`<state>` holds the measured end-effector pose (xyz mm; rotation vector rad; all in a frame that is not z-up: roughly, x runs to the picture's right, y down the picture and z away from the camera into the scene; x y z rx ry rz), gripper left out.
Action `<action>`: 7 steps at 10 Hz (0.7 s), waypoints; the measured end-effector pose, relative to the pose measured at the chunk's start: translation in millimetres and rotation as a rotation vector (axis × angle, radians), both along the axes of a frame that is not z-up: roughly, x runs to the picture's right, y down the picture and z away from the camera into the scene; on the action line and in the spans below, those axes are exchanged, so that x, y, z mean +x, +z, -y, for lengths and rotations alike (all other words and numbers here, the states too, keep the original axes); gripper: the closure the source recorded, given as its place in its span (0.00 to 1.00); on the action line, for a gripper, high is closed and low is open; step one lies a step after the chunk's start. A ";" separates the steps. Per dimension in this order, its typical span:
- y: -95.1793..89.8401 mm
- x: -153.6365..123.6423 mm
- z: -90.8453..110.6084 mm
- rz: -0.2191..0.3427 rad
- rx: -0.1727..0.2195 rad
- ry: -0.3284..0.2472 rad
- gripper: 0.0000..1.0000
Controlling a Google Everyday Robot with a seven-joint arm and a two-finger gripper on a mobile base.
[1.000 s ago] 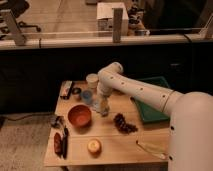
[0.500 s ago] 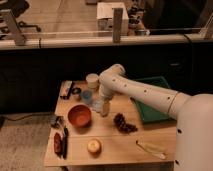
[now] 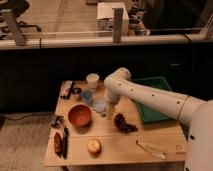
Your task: Place grapes in red bowl
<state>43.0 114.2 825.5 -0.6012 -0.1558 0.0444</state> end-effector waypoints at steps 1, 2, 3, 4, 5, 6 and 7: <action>-2.1 10.4 -9.0 -0.017 -0.012 0.011 0.20; -3.3 18.0 -15.9 -0.029 -0.020 0.020 0.20; -0.7 27.7 -26.4 -0.050 -0.037 0.039 0.20; 0.6 35.4 -34.8 -0.067 -0.045 0.049 0.20; 2.6 43.9 -44.3 -0.086 -0.058 0.059 0.20; 4.4 46.9 -50.6 -0.097 -0.068 0.063 0.20; 6.9 51.3 -59.5 -0.114 -0.081 0.069 0.20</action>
